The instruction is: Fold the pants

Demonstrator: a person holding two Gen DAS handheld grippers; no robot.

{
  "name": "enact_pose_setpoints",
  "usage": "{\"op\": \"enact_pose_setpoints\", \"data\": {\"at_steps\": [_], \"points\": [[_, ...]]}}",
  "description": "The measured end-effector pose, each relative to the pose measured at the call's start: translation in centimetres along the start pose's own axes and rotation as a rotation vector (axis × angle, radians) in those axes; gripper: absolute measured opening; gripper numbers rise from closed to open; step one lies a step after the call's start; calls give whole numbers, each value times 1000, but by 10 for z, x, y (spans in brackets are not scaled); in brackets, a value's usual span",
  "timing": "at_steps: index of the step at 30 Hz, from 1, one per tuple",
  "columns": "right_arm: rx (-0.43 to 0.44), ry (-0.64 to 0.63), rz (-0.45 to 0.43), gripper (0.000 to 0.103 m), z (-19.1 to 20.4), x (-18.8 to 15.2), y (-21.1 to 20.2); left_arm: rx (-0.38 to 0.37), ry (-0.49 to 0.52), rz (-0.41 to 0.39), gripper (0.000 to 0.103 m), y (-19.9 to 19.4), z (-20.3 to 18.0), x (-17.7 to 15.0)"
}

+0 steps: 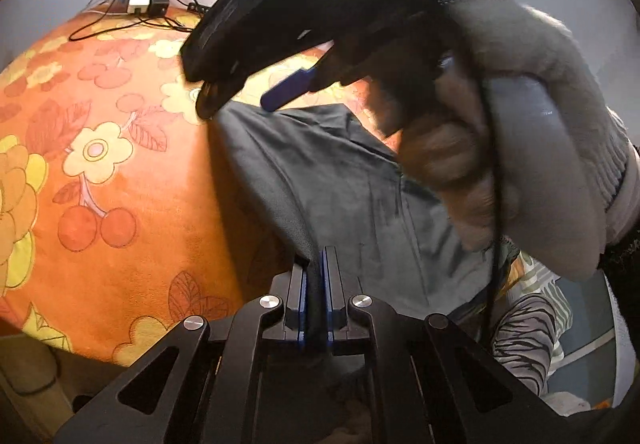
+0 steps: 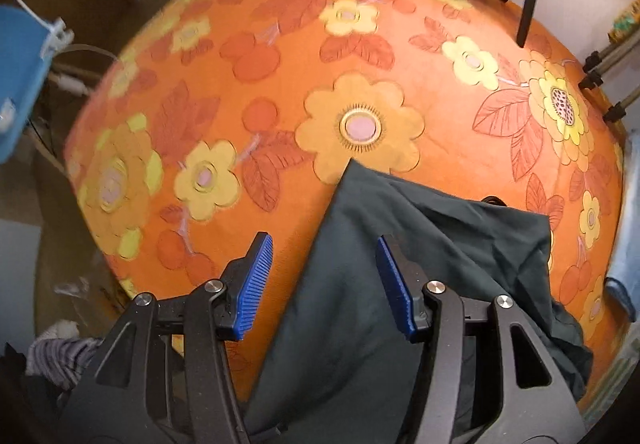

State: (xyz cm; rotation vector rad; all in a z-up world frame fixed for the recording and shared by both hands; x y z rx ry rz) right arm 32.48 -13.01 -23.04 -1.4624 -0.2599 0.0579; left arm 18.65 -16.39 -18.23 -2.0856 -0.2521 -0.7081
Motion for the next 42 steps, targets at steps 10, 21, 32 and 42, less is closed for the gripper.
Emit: {"op": "enact_pose_setpoints", "data": {"at_steps": [10, 21, 32, 42], "points": [[-119, -50, 108, 41, -2, -6, 36, -17, 18, -8, 5, -2, -8, 1], [-28, 70, -57, 4, -40, -11, -26, -123, 61, -22, 4, -11, -56, 11], [59, 260, -215, 3, -116, -47, -91, -151, 171, -52, 3, -3, -107, 11], [82, 353, -320, 3, -188, -98, -139, -243, 190, -7, 3, 11, -158, 8]]}}
Point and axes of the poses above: each gripper's, at about its wrist camera, not at the fingertips, and y roughly the way its jaws point, z to its left, x to its top, the point moved 9 cm from there along y, roughly the way its jaws point, and after that the axes turned 3 degrees about x, right-handed, at the moved point
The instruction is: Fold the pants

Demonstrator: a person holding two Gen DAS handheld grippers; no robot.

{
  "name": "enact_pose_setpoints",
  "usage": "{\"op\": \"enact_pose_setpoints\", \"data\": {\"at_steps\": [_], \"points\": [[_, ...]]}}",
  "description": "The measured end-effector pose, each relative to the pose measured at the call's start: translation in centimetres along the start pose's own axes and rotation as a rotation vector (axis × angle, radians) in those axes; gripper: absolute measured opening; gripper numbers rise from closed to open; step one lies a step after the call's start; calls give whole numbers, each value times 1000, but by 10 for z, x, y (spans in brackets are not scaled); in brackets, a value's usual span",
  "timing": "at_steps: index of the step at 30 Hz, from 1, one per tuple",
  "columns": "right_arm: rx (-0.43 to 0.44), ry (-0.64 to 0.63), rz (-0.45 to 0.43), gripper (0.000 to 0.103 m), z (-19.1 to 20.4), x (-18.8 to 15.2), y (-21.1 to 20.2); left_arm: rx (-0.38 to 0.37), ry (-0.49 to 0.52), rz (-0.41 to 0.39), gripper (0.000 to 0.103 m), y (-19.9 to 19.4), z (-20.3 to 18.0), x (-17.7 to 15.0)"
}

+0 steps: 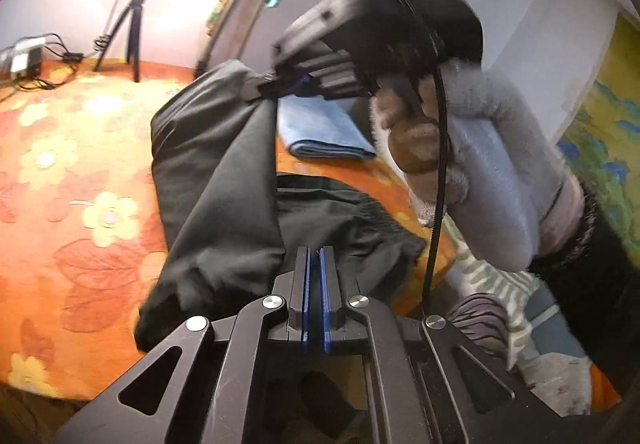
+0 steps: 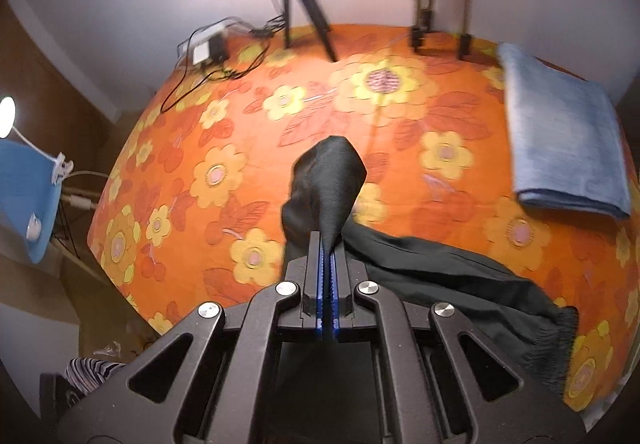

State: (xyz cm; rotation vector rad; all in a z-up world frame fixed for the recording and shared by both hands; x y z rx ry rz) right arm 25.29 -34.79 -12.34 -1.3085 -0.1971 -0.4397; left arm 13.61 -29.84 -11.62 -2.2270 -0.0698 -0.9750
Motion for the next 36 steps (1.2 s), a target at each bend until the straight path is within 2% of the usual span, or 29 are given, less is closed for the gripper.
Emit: {"op": "enact_pose_setpoints", "data": {"at_steps": [3, 7, 10, 13, 14, 15, 19, 22, 26, 30, 33, 34, 35, 36], "points": [[-5, 49, -19, 3, -40, -7, -16, -19, -35, -2, 7, -12, 0, -1], [9, 131, -29, 3, -102, -21, -27, 39, 1, -12, 10, -22, 6, -5], [15, 191, -15, 3, -141, -39, -23, 85, 24, 7, 13, -12, 11, -6], [9, 243, 8, 3, -176, -62, -13, 119, 16, 31, 37, 10, 18, -4], [10, 257, 12, 3, -183, -67, -10, 128, 7, 48, 49, 20, 22, -4], [18, 275, 15, 3, -191, -72, -7, 128, -8, 70, 54, 30, 26, -6], [40, 298, 20, 3, -206, -83, 1, 140, -113, 150, 54, 64, 47, -11], [45, 289, 22, 3, -207, -84, 4, 130, -194, 158, 55, 80, 58, -7], [45, 266, 25, 3, -205, -81, 5, 126, -191, 136, 55, 95, 53, 7], [49, 261, 27, 3, -204, -79, 7, 146, -152, 147, 55, 111, 44, 14], [49, 261, 29, 3, -204, -79, 8, 162, -159, 156, 54, 120, 47, 15], [49, 259, 30, 3, -204, -79, 9, 154, -163, 154, 53, 123, 46, 14], [49, 260, 31, 3, -205, -79, 9, 158, -162, 142, 43, 124, 45, 15], [49, 261, 31, 3, -205, -80, 9, 151, -149, 124, 21, 122, 41, 15]]}}
Point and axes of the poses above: each gripper's, at about its wrist camera, not at the fingertips, and y roughly the way its jaws point, z to its left, x to its top, the point moved 9 cm from there along y, roughly the way its jaws point, and after that the axes turned 3 degrees about x, right-handed, at the moved point
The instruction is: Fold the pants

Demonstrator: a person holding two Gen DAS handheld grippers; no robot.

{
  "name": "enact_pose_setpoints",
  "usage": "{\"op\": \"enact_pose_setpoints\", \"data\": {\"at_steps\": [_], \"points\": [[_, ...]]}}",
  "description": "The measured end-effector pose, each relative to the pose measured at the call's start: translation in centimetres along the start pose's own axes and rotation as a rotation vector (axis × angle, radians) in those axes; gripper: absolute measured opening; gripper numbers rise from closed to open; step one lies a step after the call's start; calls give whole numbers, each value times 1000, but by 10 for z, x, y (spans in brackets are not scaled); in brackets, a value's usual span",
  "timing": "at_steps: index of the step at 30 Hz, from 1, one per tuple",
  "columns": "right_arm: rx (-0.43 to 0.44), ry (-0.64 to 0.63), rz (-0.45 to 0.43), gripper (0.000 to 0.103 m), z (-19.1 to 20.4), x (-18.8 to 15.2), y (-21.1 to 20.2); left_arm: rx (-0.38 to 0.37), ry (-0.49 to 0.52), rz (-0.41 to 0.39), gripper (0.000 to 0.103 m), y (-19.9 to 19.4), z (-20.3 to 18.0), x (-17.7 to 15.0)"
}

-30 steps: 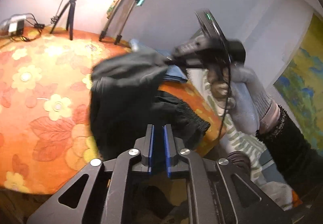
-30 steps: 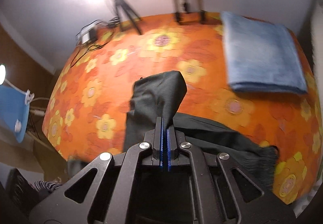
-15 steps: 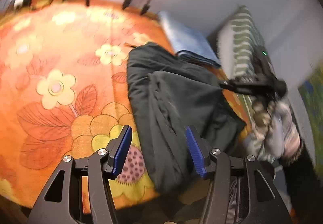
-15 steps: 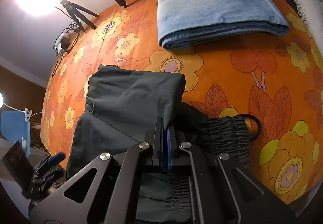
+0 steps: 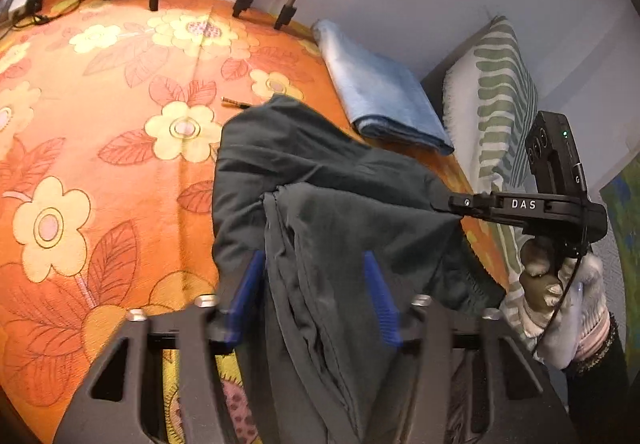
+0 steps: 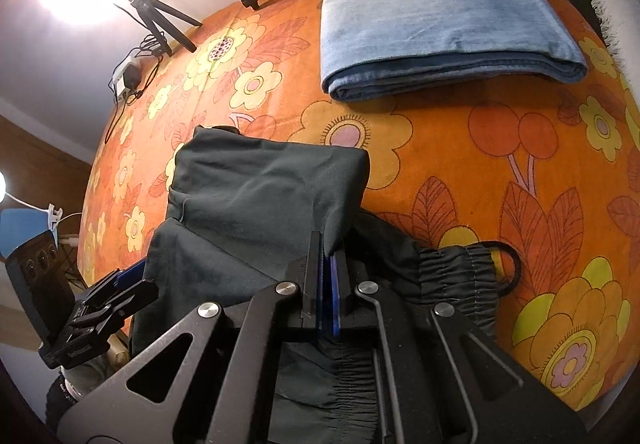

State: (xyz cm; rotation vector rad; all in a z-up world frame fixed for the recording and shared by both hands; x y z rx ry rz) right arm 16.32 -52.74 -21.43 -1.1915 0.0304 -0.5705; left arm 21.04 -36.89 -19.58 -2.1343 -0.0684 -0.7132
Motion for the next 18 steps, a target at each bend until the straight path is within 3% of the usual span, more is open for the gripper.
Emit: {"op": "enact_pose_setpoints", "data": {"at_steps": [2, 4, 8, 13, 18], "points": [[1, -1, -2, 3, 0, 0, 0, 11, 53, -17, 6, -3, -10, -1], [8, -1, -9, 3, 0, 1, -2, -6, 82, -37, 6, -10, -22, -4], [22, -10, -25, 3, 2, 4, -10, -111, 106, -51, 6, -32, -59, -14], [47, -2, -65, 3, -3, 6, -31, -215, 251, -53, 6, -47, -121, -44], [61, 71, -90, 3, -31, -1, -41, -282, 374, 50, 6, -26, -171, -92]]}}
Point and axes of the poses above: each gripper's, at about its wrist camera, not at the fingertips, and y roughly the way its jaws point, z to its left, x to its top, the point moved 9 cm from there along y, roughly the way its jaws point, and after that the axes turned 3 degrees about x, right-handed, at the moved point
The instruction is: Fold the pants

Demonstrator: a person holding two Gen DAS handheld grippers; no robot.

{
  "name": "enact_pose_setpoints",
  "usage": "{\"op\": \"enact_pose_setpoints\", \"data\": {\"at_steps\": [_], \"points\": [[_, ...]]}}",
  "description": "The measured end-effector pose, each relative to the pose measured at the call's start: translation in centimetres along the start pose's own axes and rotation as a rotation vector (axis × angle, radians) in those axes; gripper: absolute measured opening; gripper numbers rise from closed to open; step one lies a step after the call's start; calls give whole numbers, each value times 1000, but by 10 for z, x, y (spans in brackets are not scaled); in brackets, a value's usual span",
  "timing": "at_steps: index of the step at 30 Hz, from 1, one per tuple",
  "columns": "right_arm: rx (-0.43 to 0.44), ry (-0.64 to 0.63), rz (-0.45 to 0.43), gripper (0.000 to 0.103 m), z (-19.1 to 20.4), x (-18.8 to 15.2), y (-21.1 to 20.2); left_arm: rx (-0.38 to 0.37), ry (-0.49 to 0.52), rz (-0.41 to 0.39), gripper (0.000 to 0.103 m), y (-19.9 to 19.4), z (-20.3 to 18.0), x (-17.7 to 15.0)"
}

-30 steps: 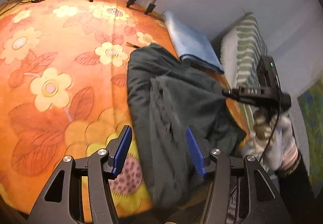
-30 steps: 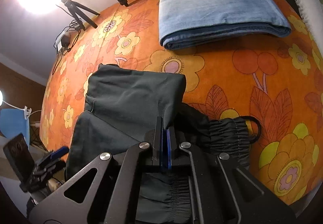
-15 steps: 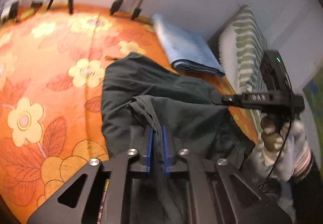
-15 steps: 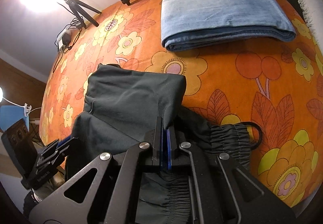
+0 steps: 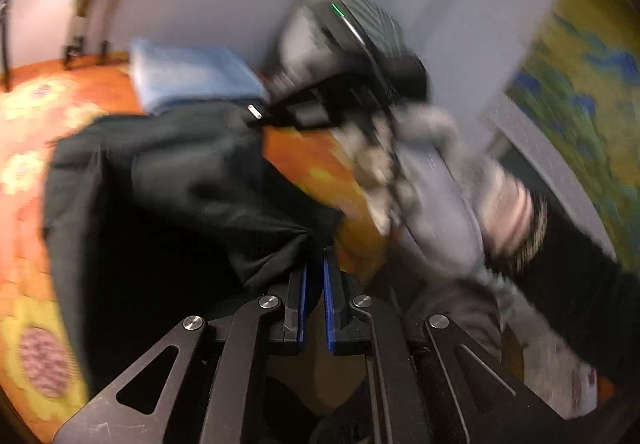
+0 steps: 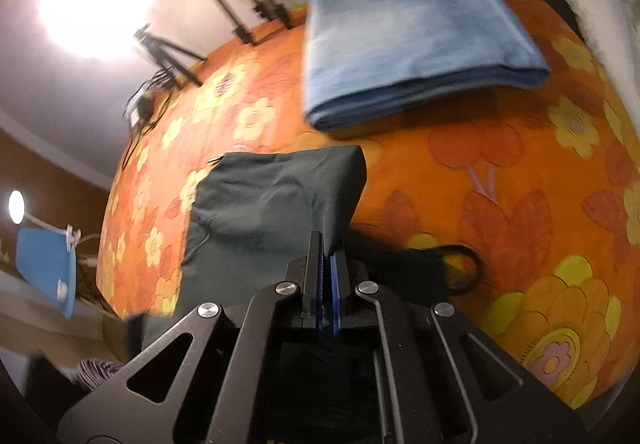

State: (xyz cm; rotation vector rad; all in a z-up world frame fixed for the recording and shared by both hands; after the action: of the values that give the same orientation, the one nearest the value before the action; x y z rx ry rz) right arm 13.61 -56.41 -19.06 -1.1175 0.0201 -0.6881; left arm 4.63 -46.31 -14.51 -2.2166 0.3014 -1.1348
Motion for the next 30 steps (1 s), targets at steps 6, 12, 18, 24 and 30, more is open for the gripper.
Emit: {"op": "enact_pose_setpoints", "data": {"at_steps": [6, 12, 18, 24, 30], "points": [[26, 62, 18, 4, -28, -4, 10, -60, 29, 123, 14, 18, -24, -36], [17, 57, -3, 9, -33, 0, 3, -6, 13, 71, 15, -40, 4, -37], [-17, 52, 2, 30, -34, 3, 3, 176, -54, 27, 15, -69, 88, -32], [-138, -52, 21, 9, -22, -1, 15, 212, -65, 51, 15, -59, 115, -47], [-294, -170, -7, 16, -8, 8, -6, 121, 22, 173, 15, -36, 82, -84]]}}
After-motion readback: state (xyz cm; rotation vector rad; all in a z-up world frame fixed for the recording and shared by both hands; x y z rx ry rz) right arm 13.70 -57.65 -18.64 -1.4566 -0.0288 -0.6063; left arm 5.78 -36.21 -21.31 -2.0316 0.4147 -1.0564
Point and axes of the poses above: each gripper's, at about its wrist camera, not at the fingertips, and y roughly the way its jaws point, z to its left, x to its top, the point moved 9 cm from there along y, roughly the way its jaws point, and after that the axes turned 3 degrees about x, right-handed, at the moved point
